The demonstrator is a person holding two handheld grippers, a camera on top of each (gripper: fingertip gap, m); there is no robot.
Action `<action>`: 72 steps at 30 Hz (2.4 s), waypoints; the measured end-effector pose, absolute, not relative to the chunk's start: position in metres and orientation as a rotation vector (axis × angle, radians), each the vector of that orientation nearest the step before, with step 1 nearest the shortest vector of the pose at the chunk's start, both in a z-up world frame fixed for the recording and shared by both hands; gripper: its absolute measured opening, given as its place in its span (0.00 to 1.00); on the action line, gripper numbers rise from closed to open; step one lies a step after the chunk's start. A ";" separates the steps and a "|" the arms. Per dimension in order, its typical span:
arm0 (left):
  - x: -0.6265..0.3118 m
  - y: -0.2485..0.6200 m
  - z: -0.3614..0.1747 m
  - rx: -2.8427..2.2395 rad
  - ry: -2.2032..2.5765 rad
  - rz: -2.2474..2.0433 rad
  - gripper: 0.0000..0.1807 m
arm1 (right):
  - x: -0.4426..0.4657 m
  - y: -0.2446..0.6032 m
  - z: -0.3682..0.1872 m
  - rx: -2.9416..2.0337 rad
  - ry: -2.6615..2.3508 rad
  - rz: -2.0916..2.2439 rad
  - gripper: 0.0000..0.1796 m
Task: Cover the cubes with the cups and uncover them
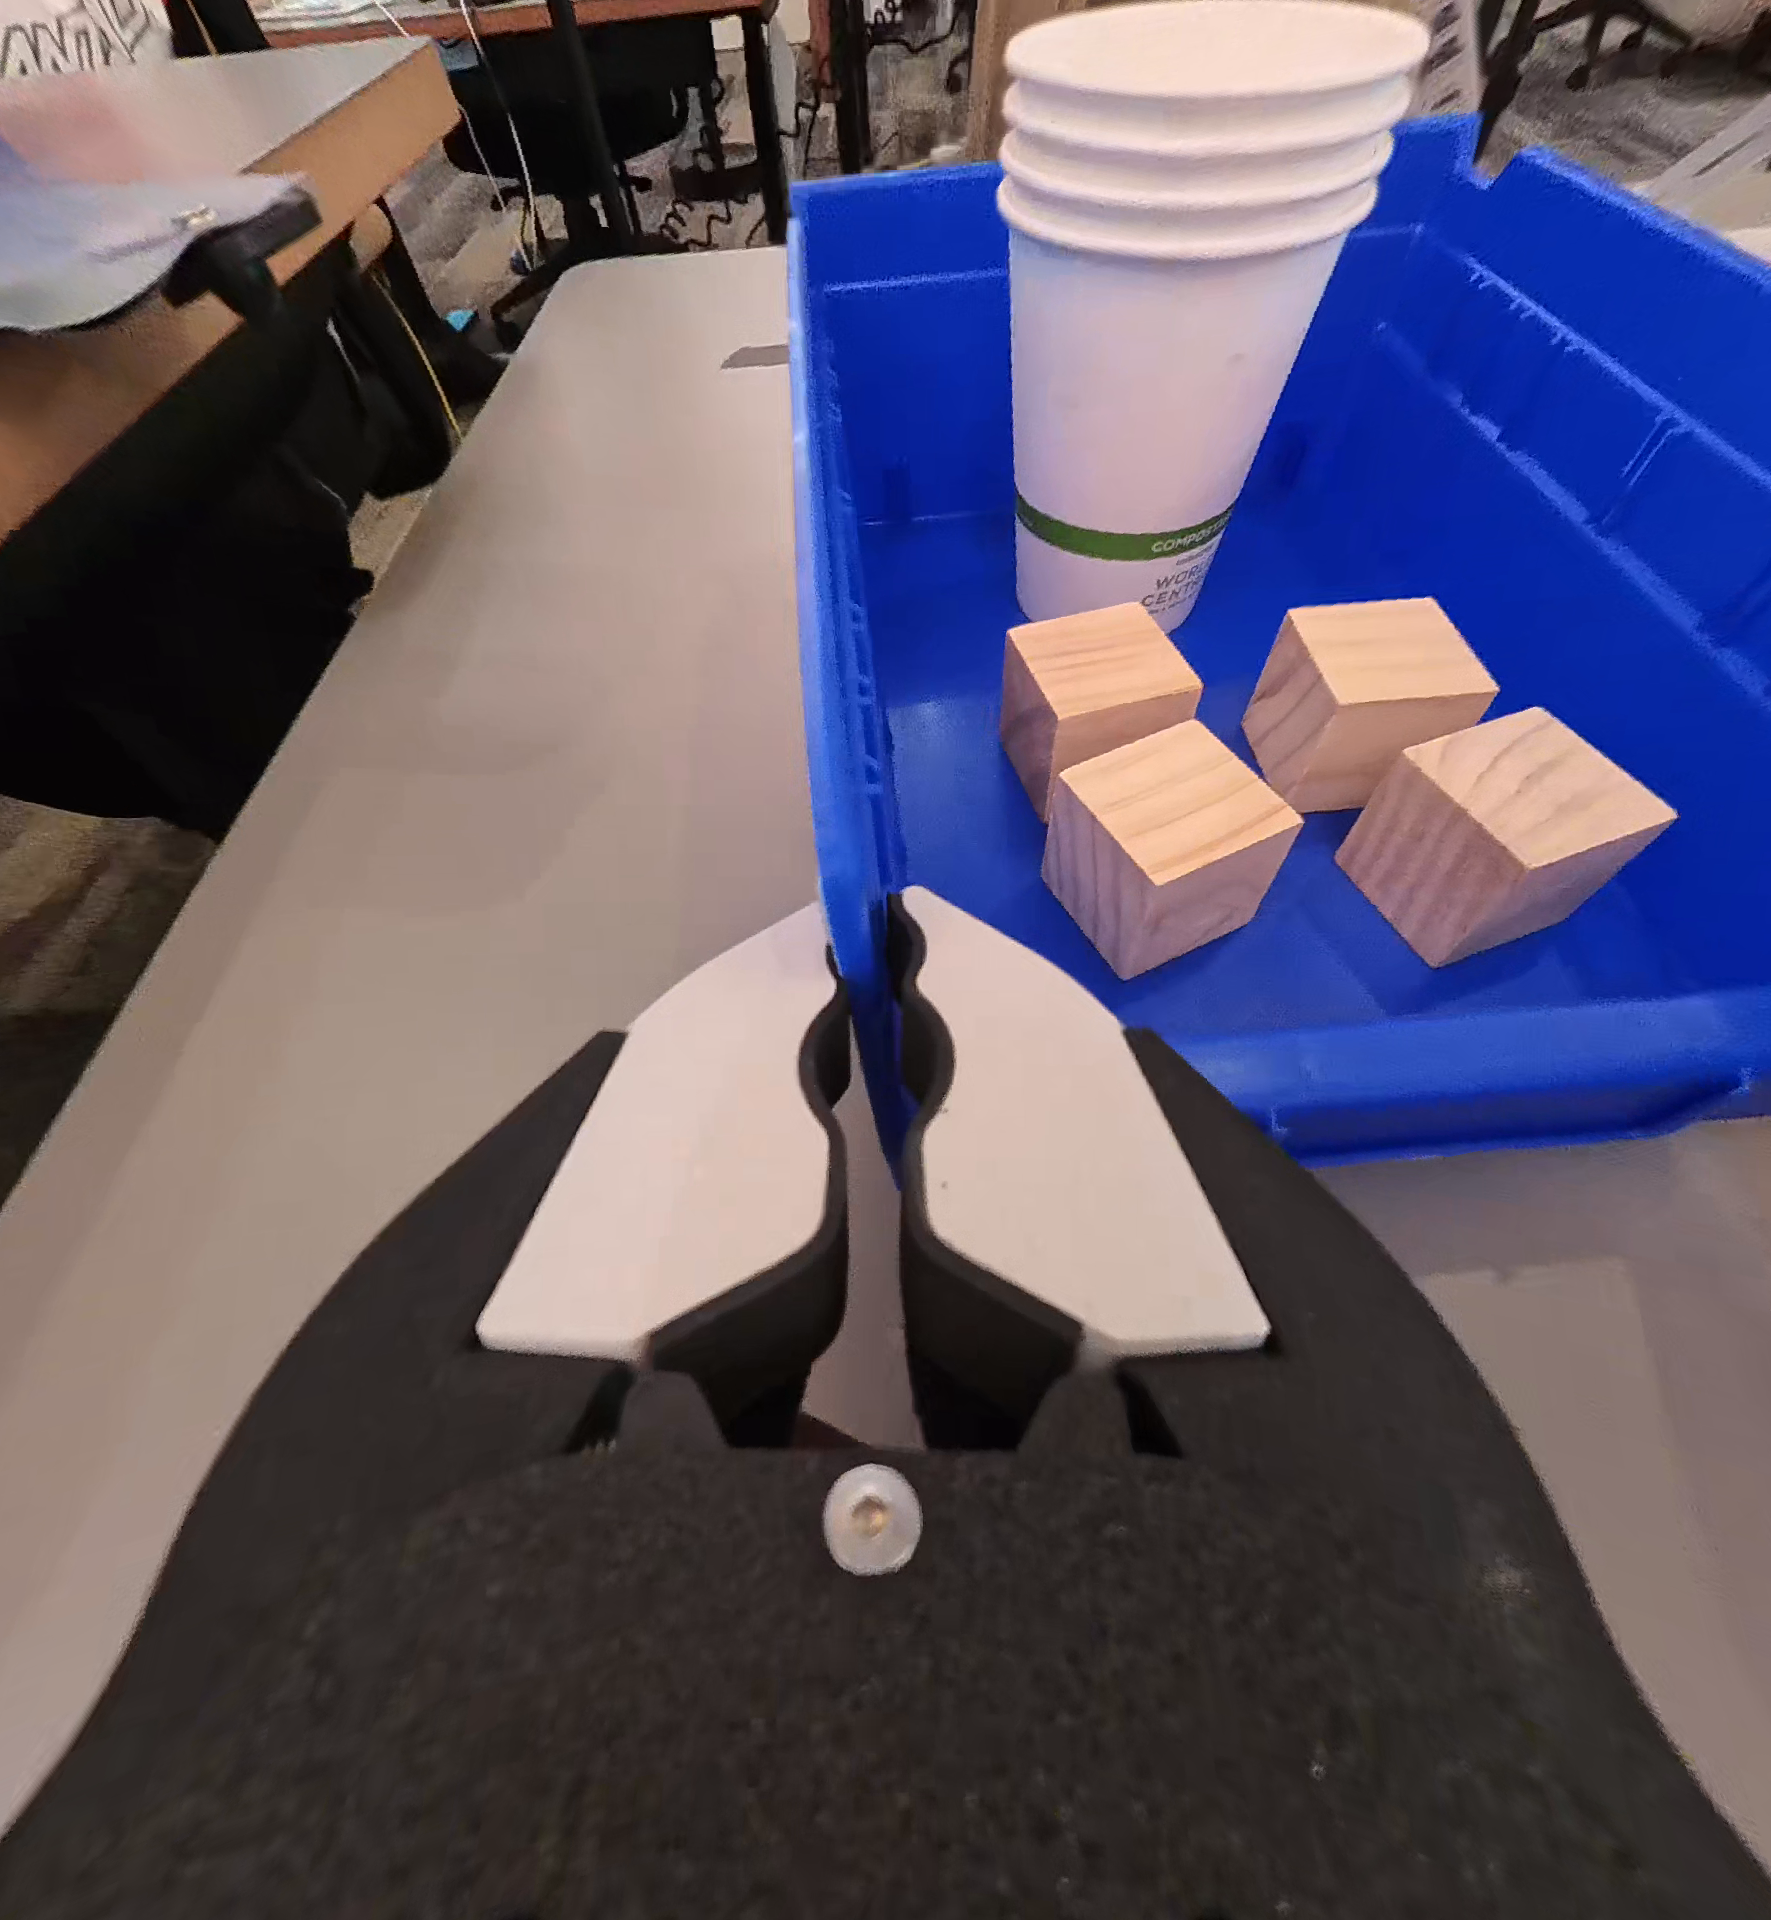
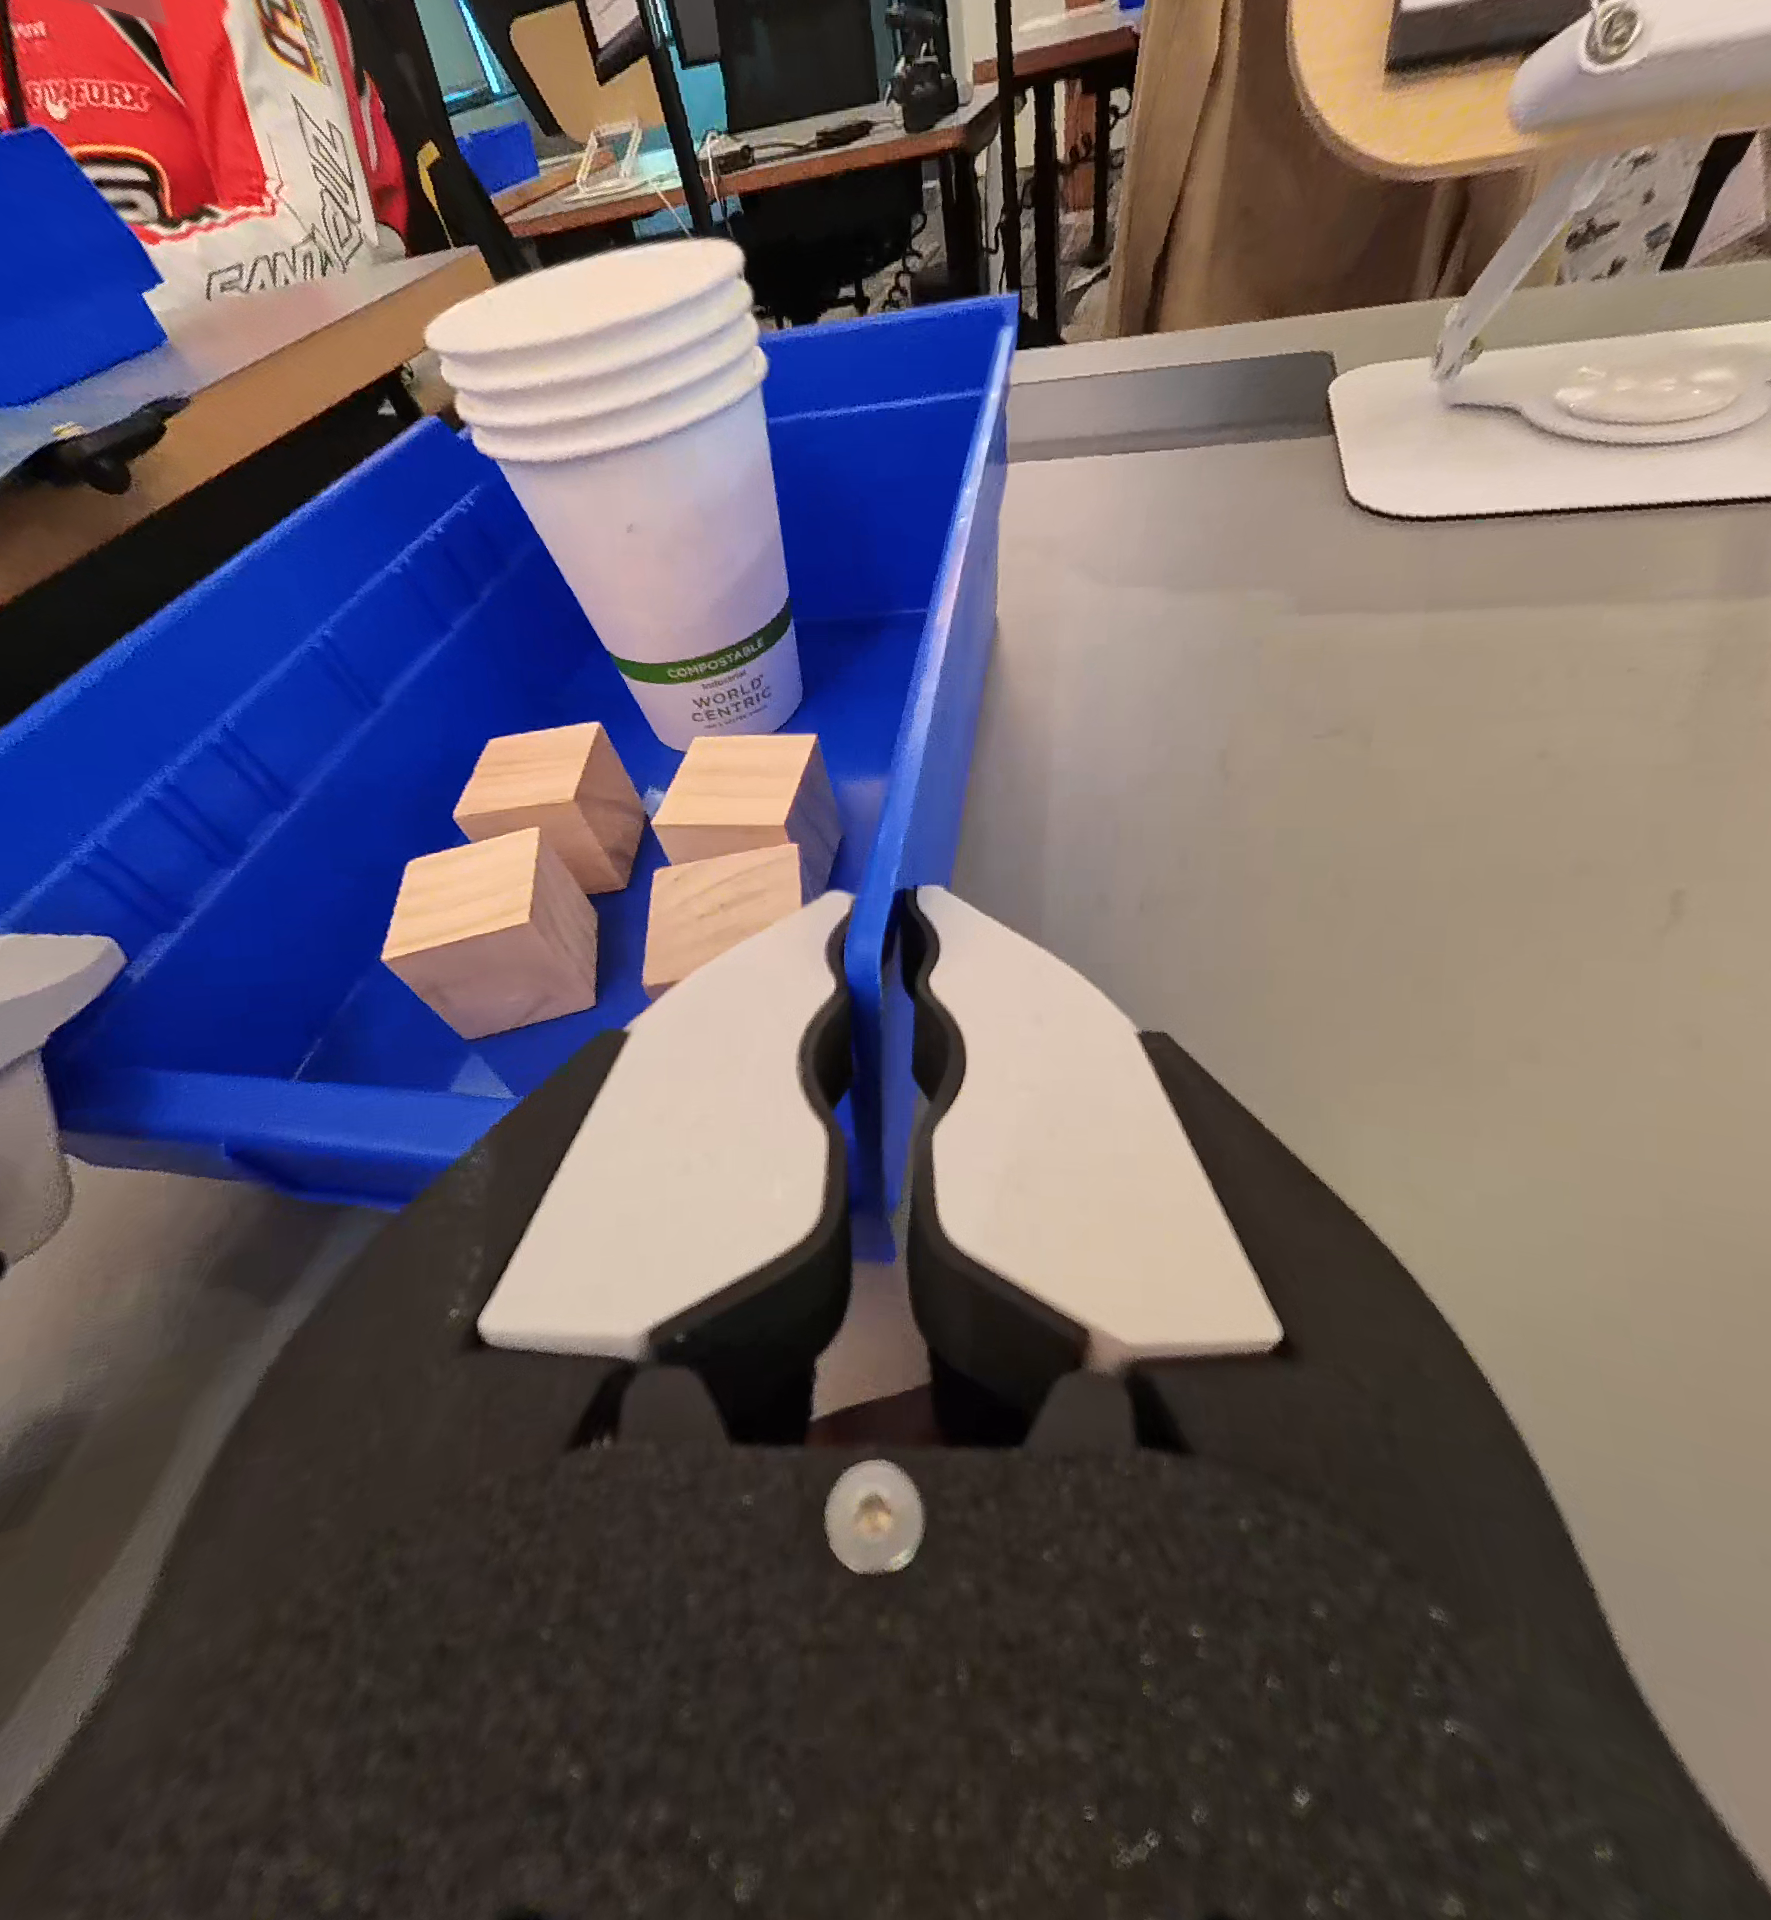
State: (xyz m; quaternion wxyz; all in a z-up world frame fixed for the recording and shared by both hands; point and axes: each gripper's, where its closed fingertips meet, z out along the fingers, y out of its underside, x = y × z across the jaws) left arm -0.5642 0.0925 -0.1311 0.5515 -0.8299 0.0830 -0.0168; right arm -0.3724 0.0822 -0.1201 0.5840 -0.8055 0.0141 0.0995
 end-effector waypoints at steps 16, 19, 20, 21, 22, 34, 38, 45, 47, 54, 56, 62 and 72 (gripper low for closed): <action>-0.491 0.044 -0.008 -1.742 0.132 -0.095 0.20 | -0.266 0.011 -0.014 -1.672 -0.288 0.399 0.23; -0.416 0.024 -0.006 -1.737 0.210 -0.338 0.24 | -0.184 -0.010 0.017 -1.662 -0.309 0.397 0.21; -0.391 0.017 -0.011 -1.748 0.235 -0.411 0.29 | -0.153 -0.014 0.022 -1.680 -0.303 0.404 0.20; -0.368 0.011 -0.018 -1.758 0.264 -0.461 0.32 | -0.120 -0.017 0.023 -1.702 -0.284 0.395 0.20; -0.348 0.005 -0.028 -1.775 0.297 -0.478 0.33 | -0.084 -0.018 0.021 -1.728 -0.257 0.363 0.20; -0.256 -0.024 -0.085 -1.742 0.585 -0.241 0.32 | 0.265 -0.057 -0.100 -1.832 0.240 -0.030 0.08; -0.250 -0.022 -0.085 -1.752 0.591 -0.267 0.30 | 0.272 -0.051 -0.099 -1.819 0.225 0.036 0.19; -0.249 -0.017 -0.099 -1.805 0.605 -0.304 0.29 | 0.313 -0.070 -0.063 -1.654 0.227 -0.330 0.17; -0.251 -0.015 -0.104 -1.820 0.601 -0.311 0.29 | 0.323 -0.060 -0.090 -1.794 0.228 -0.296 0.20; -0.254 -0.010 -0.116 -1.863 0.593 -0.321 0.28 | 0.318 -0.035 -0.115 -1.876 0.306 -0.264 0.06; -0.255 -0.009 -0.119 -1.873 0.593 -0.312 0.28 | 0.310 -0.027 -0.115 -1.877 0.323 -0.214 0.05; -0.256 -0.008 -0.124 -1.883 0.593 -0.316 0.28 | 0.289 -0.023 -0.115 -1.884 0.301 -0.183 0.02; -0.291 -0.001 -0.125 -1.974 0.345 -0.392 0.27 | 0.192 -0.050 -0.046 -1.838 0.003 -0.152 0.19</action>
